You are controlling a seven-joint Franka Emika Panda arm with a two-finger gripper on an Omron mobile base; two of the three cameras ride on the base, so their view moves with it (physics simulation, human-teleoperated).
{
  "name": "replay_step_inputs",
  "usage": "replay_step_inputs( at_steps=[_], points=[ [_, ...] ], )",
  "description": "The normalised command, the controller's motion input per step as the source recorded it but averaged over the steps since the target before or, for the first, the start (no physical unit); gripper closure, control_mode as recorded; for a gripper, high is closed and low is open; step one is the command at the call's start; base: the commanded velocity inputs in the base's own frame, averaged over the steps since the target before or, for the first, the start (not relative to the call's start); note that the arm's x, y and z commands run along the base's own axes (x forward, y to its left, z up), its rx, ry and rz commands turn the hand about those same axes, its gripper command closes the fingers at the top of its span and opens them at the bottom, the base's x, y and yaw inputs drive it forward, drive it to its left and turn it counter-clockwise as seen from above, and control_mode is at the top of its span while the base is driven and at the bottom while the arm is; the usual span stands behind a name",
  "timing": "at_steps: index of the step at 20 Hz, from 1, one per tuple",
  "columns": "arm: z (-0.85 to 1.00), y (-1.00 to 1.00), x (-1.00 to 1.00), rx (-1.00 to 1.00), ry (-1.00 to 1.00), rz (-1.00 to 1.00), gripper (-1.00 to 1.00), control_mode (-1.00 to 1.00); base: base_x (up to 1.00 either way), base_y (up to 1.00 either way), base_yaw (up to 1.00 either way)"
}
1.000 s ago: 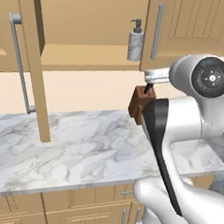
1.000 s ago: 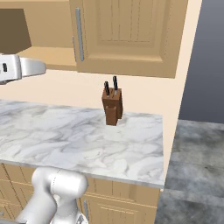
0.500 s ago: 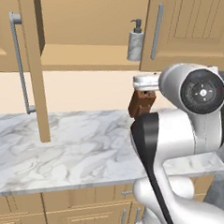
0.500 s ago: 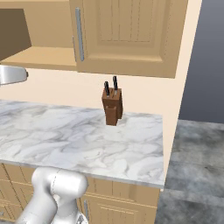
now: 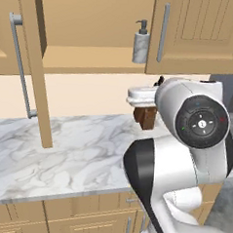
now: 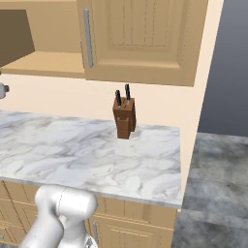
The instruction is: Pick up the dish brush and soap dispenser from the sink, and place them back in the cabinet, and close the cabinet doors.
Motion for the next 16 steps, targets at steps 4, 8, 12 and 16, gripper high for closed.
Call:
replay_step_inputs(
  at_steps=[4, 8, 12, 16],
  points=[
    [-0.11, 0.19, -0.37, 0.00, -0.10, 0.04, -1.00, -1.00, 0.00, 0.00, 0.00],
    [-0.17, 0.17, -0.36, 0.00, -0.12, 0.06, -1.00, -1.00, 0.00, 0.00, 0.00],
    [-0.15, 0.21, -0.18, 0.00, -0.07, 0.09, -1.00, -1.00, 0.00, 0.00, 0.00],
    [-0.11, 0.24, -0.02, 0.00, -0.03, 0.12, -1.00, -1.00, 0.00, 0.00, 0.00]
  ],
)
